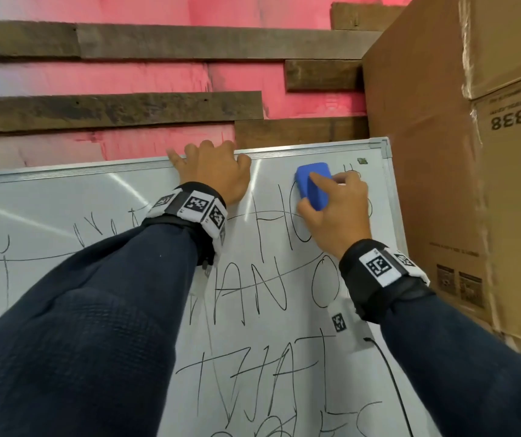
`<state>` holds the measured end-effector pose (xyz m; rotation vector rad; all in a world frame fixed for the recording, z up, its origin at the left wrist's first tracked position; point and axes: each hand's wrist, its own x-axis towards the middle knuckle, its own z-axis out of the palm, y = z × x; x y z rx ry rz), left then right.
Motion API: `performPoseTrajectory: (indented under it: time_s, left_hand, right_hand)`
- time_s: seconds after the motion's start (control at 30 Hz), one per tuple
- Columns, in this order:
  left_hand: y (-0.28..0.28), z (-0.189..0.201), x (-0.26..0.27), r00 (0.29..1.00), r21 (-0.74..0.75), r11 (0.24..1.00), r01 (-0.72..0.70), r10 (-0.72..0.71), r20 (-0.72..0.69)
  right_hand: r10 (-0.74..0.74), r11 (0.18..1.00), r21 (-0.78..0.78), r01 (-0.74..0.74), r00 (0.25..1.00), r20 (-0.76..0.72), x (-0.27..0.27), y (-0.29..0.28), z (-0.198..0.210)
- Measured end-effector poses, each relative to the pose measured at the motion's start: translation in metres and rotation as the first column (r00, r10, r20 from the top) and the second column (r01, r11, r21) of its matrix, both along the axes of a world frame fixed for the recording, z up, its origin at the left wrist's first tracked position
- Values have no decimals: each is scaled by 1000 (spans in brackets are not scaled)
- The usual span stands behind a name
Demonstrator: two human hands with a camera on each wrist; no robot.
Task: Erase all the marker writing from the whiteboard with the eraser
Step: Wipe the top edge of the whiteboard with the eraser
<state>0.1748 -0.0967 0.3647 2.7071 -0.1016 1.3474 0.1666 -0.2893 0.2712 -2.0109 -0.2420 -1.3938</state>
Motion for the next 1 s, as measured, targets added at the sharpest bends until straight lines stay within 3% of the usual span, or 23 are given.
performPoseTrajectory:
  time_s: [0.1, 0.23, 0.27, 0.4, 0.53, 0.67, 0.8, 0.93, 1.0]
  left_hand:
    - [-11, 1, 2, 998, 20, 999, 38, -39, 54]
    - [-9, 0, 6, 994, 68, 997, 44, -50, 98]
    - [-7, -1, 8, 995, 91, 995, 29, -38, 97]
    - [-8, -8, 12, 995, 151, 988, 20, -33, 89]
    - [-7, -7, 10, 998, 142, 990, 26, -34, 56]
    - [-10, -6, 10, 998, 115, 993, 29, -34, 44]
    - [-14, -5, 8, 997, 68, 997, 39, -43, 64]
    - [-29, -5, 10, 993, 97, 994, 46, -56, 104]
    - [-33, -5, 11, 991, 124, 991, 51, -65, 116]
  right_hand:
    - [27, 977, -210, -36, 999, -45, -2, 6, -10]
    - [14, 998, 68, -16, 999, 32, 4, -2, -3]
    - [18, 997, 72, -21, 999, 36, 3, 1, -3]
    - [77, 980, -185, -73, 997, 17, -1, 22, -13]
    - [50, 997, 63, -53, 998, 37, 6, 12, -7]
    - [57, 990, -128, -58, 998, -9, 5, 9, -11]
    - [29, 996, 87, -32, 999, 26, 10, -10, -8]
    - [46, 995, -89, -48, 999, -16, 5, -12, -12]
    - [36, 999, -14, -36, 999, -6, 7, -21, -9]
